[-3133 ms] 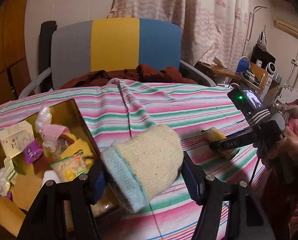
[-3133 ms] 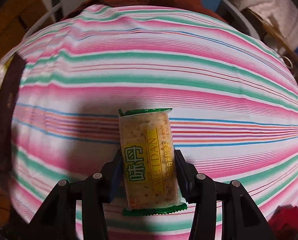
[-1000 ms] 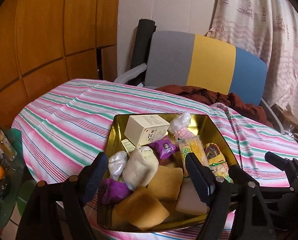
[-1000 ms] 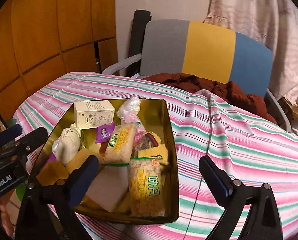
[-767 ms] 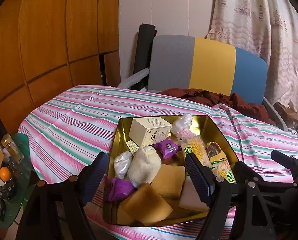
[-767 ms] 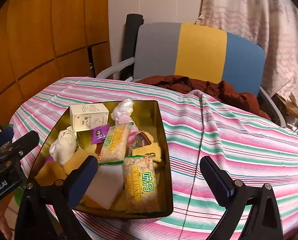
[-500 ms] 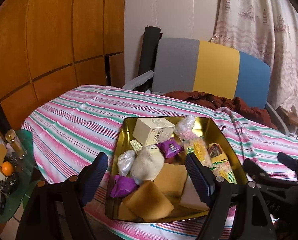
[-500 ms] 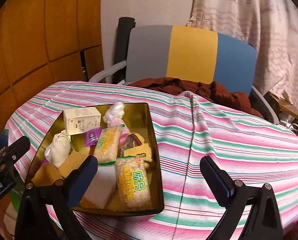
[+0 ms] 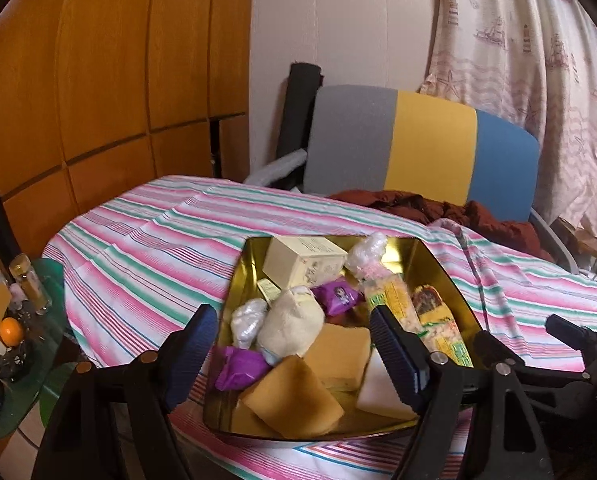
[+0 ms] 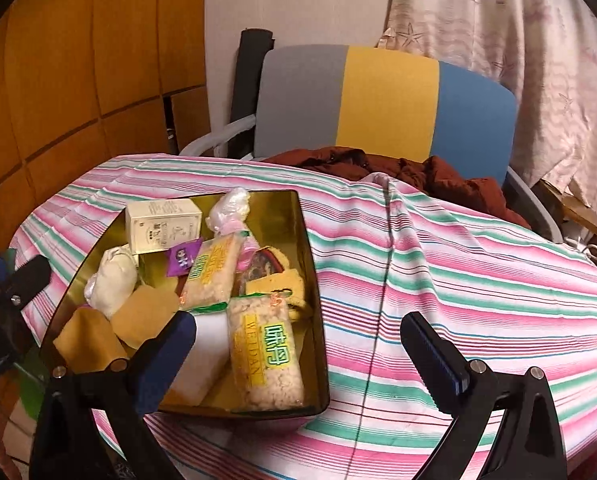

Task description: Organize objects

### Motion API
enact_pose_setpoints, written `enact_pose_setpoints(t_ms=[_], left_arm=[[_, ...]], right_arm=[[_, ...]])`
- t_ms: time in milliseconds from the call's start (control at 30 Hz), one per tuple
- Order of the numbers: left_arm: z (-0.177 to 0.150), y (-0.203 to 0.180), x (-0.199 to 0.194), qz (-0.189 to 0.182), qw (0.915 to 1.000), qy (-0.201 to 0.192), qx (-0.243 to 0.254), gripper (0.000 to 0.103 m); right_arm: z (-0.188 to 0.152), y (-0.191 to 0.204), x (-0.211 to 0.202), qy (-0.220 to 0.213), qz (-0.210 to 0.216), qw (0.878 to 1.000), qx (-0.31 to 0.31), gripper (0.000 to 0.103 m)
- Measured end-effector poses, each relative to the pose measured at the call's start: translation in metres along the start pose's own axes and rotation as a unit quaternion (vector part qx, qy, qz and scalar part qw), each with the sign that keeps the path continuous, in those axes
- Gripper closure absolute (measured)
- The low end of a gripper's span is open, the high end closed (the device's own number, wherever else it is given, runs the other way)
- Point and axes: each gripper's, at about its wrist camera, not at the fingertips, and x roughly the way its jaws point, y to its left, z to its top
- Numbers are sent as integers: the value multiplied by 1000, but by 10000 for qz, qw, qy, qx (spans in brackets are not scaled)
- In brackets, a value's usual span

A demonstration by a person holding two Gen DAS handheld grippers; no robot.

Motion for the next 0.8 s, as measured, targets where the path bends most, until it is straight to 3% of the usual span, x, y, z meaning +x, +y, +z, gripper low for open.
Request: enact_pose_setpoints(t_ms=[133, 233, 533, 633, 800], left_arm=[[-1, 1, 5, -133, 9995, 271, -55, 43], [1, 3, 6, -304, 9985, 418, -160, 44], [1, -2, 8, -156, 9988, 471, 46, 44], [0, -9, 9, 62, 9980, 467, 424, 47], [-2, -2, 14, 28, 9980, 579, 265, 48]], right_arm=[[0, 4, -4, -76, 102, 9999, -48, 0], [1, 6, -7, -106, 150, 9998, -77, 0], [-1, 14, -6, -52, 190, 9996, -219, 0], [0, 16, -8, -89, 128, 9996, -252, 0], [0, 19, -9, -89, 48, 9994, -327, 0]])
